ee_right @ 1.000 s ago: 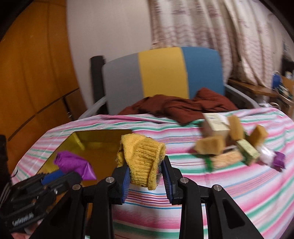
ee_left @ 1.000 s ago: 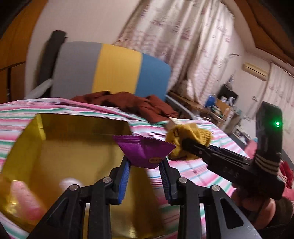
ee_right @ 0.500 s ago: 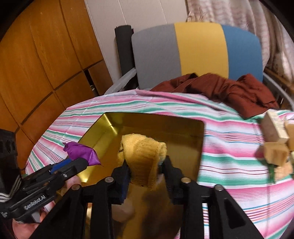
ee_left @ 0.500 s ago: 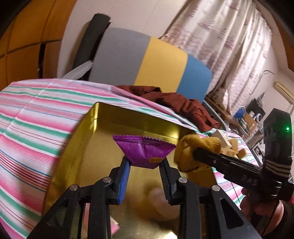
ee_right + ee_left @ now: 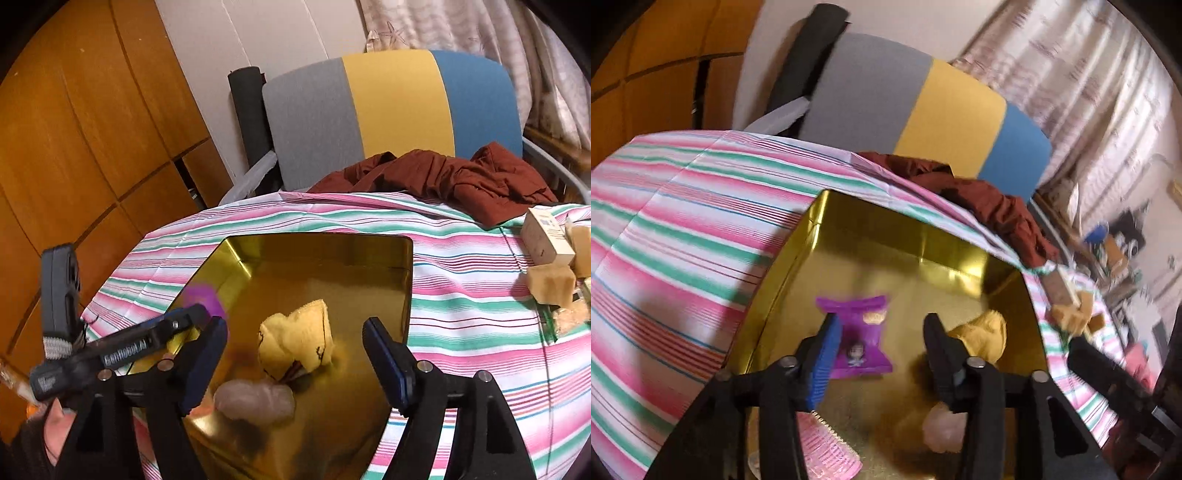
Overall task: Organize objects
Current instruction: 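Drop the purple packet into the gold tray with the left gripper while the right releases the yellow glove there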
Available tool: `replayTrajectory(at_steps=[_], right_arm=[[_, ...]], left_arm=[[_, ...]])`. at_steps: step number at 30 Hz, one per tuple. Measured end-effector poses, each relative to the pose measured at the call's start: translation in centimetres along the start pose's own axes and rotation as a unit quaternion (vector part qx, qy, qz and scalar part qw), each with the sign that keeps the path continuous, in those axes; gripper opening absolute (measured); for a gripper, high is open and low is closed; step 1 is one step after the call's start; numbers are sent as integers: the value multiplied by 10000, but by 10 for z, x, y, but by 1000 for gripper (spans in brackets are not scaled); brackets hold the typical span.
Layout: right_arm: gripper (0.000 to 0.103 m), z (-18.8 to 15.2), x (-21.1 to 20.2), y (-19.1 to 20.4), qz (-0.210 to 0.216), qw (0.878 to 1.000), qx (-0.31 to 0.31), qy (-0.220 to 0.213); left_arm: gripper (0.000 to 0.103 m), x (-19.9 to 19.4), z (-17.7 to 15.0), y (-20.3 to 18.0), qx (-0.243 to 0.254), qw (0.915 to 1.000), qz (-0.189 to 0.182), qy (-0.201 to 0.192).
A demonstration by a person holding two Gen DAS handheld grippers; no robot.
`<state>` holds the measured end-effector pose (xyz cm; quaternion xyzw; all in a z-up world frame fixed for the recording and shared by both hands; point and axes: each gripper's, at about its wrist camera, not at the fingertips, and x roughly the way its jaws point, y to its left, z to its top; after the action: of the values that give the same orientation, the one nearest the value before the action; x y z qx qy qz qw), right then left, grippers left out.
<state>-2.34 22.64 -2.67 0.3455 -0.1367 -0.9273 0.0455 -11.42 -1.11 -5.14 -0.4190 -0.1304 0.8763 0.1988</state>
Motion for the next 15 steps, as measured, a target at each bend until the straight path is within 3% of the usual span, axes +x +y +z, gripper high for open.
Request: replayTrajectory(at_steps=[3,9,15], right_arm=[[76,-4,-6,-2,14,10000,22,-30],[76,-10,-16,-10,-68,9999,80,-101],[76,-13,-21,-17,-72,9998,180,-100]], left_arm=[[51,-10,0,5,-248,9996,22,-140],[51,-31,-7,-2,-205,9984,131,-502],[51,-36,-18,-14,-212,9985,-43,-506]])
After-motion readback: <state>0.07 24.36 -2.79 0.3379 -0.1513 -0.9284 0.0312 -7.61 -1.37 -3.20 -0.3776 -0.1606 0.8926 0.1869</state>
